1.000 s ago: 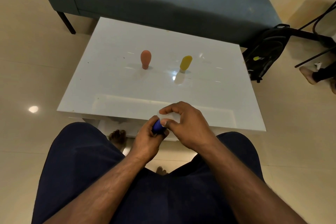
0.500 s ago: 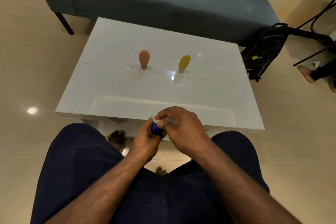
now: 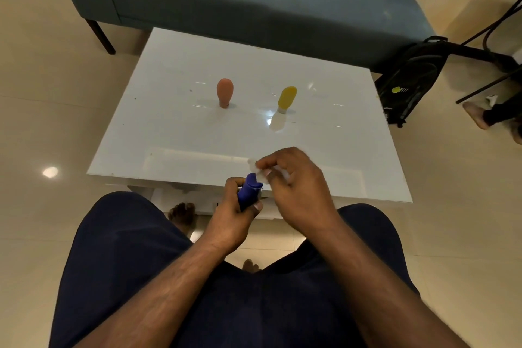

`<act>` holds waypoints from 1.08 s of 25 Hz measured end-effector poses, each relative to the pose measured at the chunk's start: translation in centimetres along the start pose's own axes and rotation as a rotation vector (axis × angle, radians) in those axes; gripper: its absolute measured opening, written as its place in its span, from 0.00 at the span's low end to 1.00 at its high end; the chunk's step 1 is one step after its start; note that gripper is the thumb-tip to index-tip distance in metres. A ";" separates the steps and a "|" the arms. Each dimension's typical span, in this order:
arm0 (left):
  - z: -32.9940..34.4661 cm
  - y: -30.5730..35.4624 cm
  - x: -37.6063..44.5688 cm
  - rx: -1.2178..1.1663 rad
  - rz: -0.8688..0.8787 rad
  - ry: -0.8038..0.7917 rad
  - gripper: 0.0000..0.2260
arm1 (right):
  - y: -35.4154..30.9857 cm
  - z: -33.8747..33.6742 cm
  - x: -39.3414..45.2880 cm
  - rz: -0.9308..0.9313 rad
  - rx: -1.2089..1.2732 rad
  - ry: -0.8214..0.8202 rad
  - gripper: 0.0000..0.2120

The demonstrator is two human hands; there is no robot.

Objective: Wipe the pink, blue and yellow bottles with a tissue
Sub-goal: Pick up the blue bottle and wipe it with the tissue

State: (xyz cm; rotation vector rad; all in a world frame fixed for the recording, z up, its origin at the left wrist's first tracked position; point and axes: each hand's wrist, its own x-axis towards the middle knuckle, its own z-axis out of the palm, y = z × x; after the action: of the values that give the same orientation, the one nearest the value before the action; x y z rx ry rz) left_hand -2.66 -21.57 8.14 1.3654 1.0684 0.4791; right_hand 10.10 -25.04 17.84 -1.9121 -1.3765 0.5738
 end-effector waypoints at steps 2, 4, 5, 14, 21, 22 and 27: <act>0.1 0.1 -0.2 -0.025 0.014 -0.013 0.17 | -0.3 1.0 -0.7 -0.105 -0.124 -0.053 0.11; 0.1 0.2 -0.4 -0.039 0.028 -0.011 0.15 | 0.3 0.9 0.2 -0.031 -0.098 -0.055 0.11; 0.0 0.3 -0.4 -0.032 0.023 -0.006 0.15 | 0.6 0.6 0.8 0.038 -0.065 -0.056 0.11; -0.2 0.6 -0.4 -0.184 -0.060 -0.052 0.15 | 0.5 1.4 0.0 0.156 0.117 0.040 0.08; -0.2 0.9 -0.2 -0.268 -0.140 -0.077 0.20 | 1.5 1.8 -0.5 0.184 0.150 0.022 0.09; -0.2 0.9 -0.1 -0.288 -0.146 -0.098 0.21 | 1.4 1.7 0.0 0.176 0.169 0.035 0.08; -0.5 1.1 -0.3 -0.337 -0.155 -0.121 0.23 | 1.4 2.6 0.7 0.087 0.134 0.088 0.06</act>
State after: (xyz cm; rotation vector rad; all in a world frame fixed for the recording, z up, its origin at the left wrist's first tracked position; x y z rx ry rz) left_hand -2.87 -21.30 9.37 0.9944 0.9378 0.4335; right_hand 9.41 -23.92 15.14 -1.8729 -1.1749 0.6009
